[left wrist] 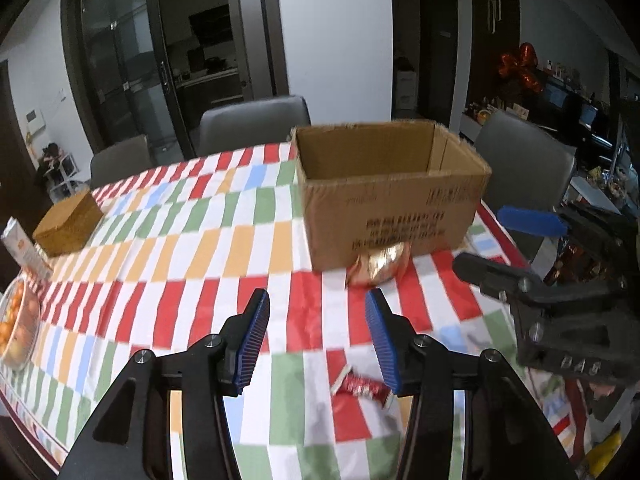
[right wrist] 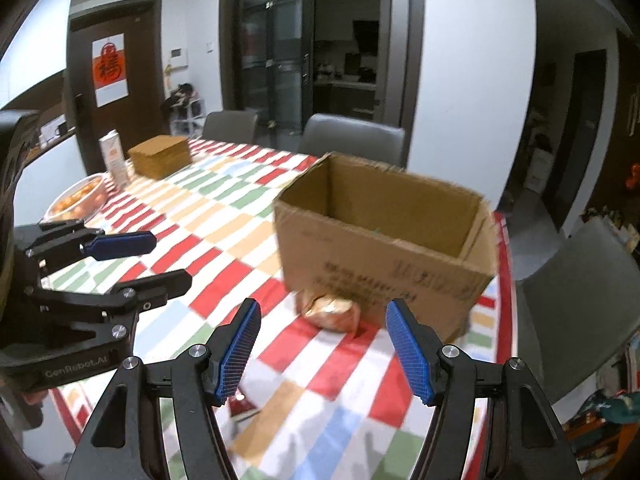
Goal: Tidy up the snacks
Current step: 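Move both tools back toward the red candy and gold biscuit packet, then grasp the red wrapped candy with the right tool, then grasp the gold biscuit packet with the left tool while the right tool holds the red candy, then carry both items over the box and open both tools to drop them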
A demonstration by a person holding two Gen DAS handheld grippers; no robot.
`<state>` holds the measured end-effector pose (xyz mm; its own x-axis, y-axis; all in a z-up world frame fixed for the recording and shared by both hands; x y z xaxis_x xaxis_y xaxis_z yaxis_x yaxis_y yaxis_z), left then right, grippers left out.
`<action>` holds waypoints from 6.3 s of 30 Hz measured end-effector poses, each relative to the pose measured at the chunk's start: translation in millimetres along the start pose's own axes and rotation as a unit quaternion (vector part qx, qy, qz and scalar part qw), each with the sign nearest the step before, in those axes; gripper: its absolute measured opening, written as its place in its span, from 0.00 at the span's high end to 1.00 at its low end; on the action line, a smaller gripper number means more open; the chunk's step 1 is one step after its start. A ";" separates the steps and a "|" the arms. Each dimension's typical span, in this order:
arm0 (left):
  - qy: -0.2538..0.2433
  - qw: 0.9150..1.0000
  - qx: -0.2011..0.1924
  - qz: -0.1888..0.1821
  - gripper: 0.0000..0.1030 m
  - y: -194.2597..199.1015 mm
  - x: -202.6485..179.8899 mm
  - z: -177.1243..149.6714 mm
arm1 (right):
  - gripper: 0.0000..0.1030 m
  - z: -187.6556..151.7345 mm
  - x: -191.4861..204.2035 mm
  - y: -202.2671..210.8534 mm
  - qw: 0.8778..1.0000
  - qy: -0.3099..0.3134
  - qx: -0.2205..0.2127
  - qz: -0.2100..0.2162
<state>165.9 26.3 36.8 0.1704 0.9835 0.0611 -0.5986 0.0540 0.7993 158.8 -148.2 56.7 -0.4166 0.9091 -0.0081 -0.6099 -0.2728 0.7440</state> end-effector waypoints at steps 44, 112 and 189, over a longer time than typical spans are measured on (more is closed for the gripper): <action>0.098 0.988 0.119 -0.006 0.49 -66.4 43.0 -104.0 | 0.78 -66.2 79.9 -145.5 0.974 0.064 0.204 0.075; -0.089 0.990 0.055 -0.091 0.70 -149.6 -52.4 24.8 | 0.77 -55.5 -68.4 -114.3 0.974 -0.192 0.115 -0.048; -0.014 0.996 0.049 -0.067 0.69 -95.3 -28.5 195.2 | 0.77 118.4 -125.9 -78.3 0.986 -0.112 0.102 -0.068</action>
<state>371.0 -40.6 75.6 0.2665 0.9633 -0.0335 -0.4901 0.1654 0.8558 338.8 -204.0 78.6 -0.1670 0.9859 0.0135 -0.4928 -0.0953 0.8649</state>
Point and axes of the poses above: each gripper's, at about its wrist camera, not at the fingertips, and y roughly against the way its jaws point, x to its left, z to its top, the point moved 1 cm from there along -y, roughly the way its jaws point, and after that the axes turned 8 degrees about x, right-handed, at the moved point
